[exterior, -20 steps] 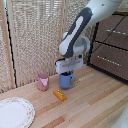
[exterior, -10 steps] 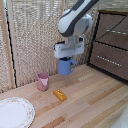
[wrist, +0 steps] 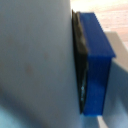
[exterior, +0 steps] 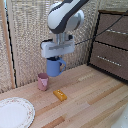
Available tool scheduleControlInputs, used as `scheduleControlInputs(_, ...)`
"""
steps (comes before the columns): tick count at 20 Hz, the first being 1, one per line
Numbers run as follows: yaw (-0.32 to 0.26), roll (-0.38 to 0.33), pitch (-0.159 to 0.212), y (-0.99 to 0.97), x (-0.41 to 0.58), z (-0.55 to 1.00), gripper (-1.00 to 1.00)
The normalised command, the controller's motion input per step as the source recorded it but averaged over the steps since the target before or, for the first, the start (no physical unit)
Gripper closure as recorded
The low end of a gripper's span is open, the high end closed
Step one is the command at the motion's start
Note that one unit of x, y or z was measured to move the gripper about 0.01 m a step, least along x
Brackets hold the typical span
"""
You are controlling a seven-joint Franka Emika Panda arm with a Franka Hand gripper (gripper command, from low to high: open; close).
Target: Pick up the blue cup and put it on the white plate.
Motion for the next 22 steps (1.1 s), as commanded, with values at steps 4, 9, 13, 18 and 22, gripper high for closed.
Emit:
scheduleControlInputs(4, 0.0, 0.0, 0.05, 1.0, 0.128, 0.0, 1.0)
scheduleControlInputs(9, 0.0, 0.0, 0.066, 0.93, 0.346, 0.08, 1.0)
scheduleControlInputs(13, 0.0, -0.003, 0.034, 0.88, 0.493, 0.09, 1.0)
scheduleControlInputs(18, 0.0, 0.0, 0.049, 0.84, 0.608, -0.03, 1.0)
scheduleControlInputs(22, 0.0, -0.023, 0.058, 0.9, 0.304, -0.26, 1.0)
